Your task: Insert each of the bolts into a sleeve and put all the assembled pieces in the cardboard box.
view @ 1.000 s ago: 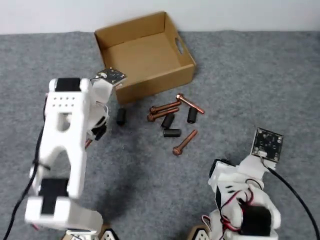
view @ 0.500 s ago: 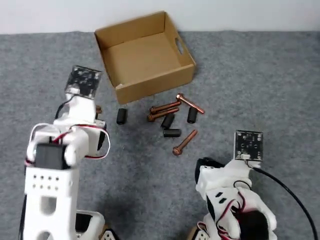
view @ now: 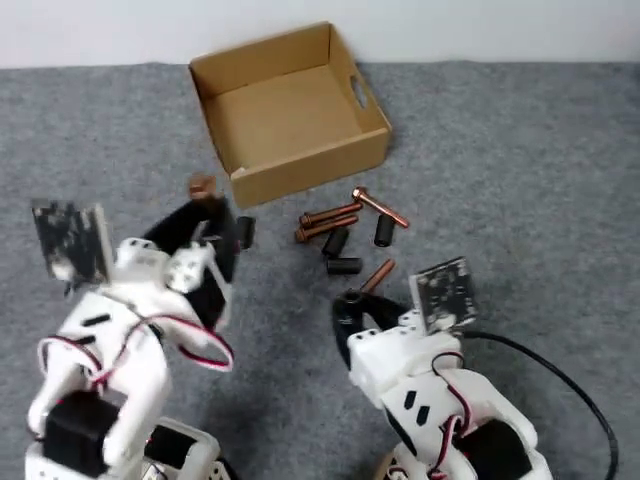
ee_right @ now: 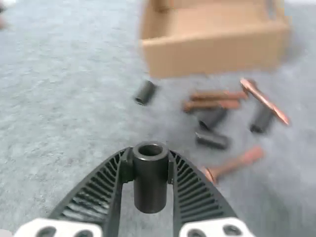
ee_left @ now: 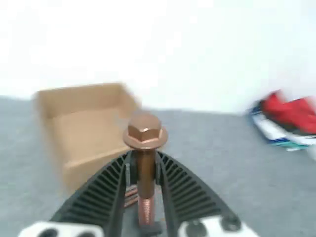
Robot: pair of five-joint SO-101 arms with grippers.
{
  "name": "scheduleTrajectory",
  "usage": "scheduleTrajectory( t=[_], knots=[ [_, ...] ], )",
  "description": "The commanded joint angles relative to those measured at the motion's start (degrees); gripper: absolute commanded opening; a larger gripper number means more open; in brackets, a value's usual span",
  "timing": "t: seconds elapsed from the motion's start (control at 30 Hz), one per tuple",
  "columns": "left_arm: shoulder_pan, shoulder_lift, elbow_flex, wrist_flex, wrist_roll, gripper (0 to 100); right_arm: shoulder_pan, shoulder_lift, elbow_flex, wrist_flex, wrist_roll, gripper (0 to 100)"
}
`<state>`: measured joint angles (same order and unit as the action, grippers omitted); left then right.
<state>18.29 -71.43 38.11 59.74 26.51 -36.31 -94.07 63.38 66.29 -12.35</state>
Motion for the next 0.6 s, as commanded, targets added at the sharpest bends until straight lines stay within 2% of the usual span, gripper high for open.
scheduleTrajectory(
  t=[0.0,0.13,0.27,0.57],
  knots=[
    [7.0,-4.7,3.6,-7.2,0.6,0,-3.8,-0.1,-0.4,-5.3,6.6,0.8],
    [10.5,-9.6,9.7,-10.5,0.6,0,-6.5,-0.5,-0.5,-8.8,14.2,0.8],
    [12.0,-14.0,13.7,-10.9,0.6,0,-8.0,-0.5,-0.7,-10.6,18.7,0.8],
    [15.4,-17.8,20.9,-10.9,0.8,0,-10.5,-0.4,-0.7,-12.9,20.7,0.8]
  ],
)
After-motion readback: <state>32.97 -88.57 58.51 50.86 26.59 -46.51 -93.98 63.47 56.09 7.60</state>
